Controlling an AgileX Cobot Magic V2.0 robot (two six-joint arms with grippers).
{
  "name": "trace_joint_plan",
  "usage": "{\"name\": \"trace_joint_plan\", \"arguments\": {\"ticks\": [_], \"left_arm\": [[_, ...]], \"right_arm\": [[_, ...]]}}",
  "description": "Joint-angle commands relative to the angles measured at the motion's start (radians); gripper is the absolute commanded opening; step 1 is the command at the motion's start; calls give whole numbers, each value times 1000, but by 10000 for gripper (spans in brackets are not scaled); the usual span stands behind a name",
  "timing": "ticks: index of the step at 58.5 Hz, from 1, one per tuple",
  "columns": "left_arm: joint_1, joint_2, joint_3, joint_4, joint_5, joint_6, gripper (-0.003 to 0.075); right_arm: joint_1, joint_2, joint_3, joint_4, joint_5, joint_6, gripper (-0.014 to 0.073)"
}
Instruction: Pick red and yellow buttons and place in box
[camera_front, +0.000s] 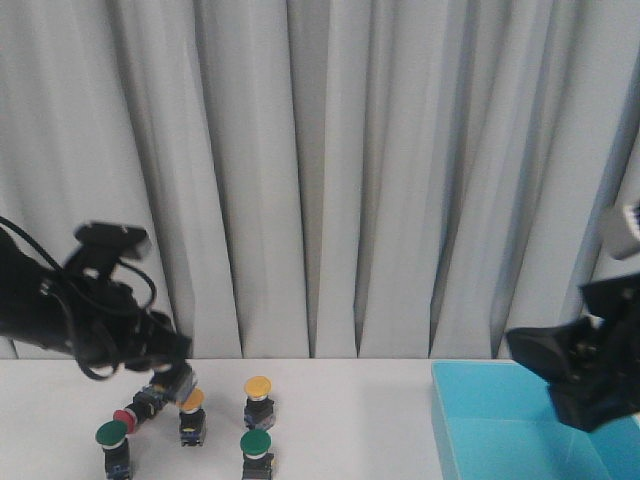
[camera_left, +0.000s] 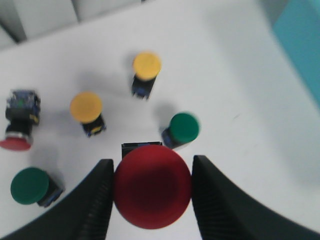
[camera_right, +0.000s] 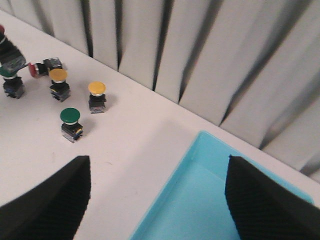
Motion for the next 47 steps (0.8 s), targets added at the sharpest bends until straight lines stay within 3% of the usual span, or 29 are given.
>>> {"name": "trace_joint_plan", "arguments": {"ticks": [1, 16, 28, 37, 47], "left_arm": [[-1, -127, -27, -92, -36, 1, -7], [-1, -256, -27, -340, 18, 112, -7], [-1, -281, -27, -564, 89, 195, -7], [-1, -281, -27, -639, 102, 218, -7], [-1, -281, -27, -647, 104, 216, -7]], "right_arm": [[-1, 48, -67, 116, -87, -189, 547], [-1, 191, -72, 467, -96, -651, 547], [-1, 232, -72, 819, -89, -1029, 547], [-1, 258, -72, 988, -84, -1216, 547], [0, 293, -72, 1113, -41, -1339, 547]]}}
